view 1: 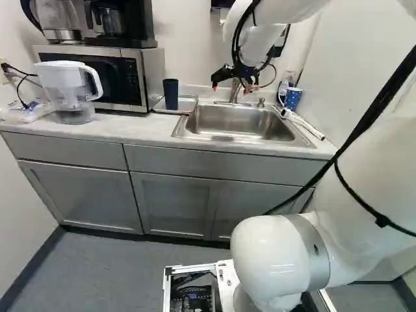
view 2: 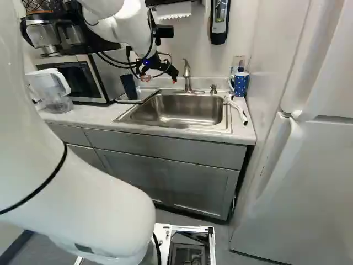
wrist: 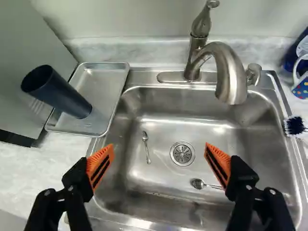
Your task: Rinse the cup and place it in the tray
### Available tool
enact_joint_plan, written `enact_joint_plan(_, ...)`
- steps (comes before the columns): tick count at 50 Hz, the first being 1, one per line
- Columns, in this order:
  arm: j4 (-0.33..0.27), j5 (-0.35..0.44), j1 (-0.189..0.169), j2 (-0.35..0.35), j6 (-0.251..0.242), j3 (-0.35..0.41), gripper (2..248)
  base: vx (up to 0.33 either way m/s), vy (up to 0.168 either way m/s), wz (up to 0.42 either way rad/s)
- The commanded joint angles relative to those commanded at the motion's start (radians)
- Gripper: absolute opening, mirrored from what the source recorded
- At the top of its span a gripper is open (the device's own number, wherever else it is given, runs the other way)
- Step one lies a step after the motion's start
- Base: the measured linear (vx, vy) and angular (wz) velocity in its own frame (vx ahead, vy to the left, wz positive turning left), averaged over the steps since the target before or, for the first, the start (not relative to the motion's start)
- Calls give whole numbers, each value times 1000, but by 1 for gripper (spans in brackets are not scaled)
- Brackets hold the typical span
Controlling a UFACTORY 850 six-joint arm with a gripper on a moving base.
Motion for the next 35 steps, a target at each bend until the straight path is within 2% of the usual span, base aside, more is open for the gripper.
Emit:
enact_joint_plan(20,0,0,-61,57,0,50,247,0,0,0)
enact_joint_plan(35,0,0,-62,57,0,50,247,0,0,0)
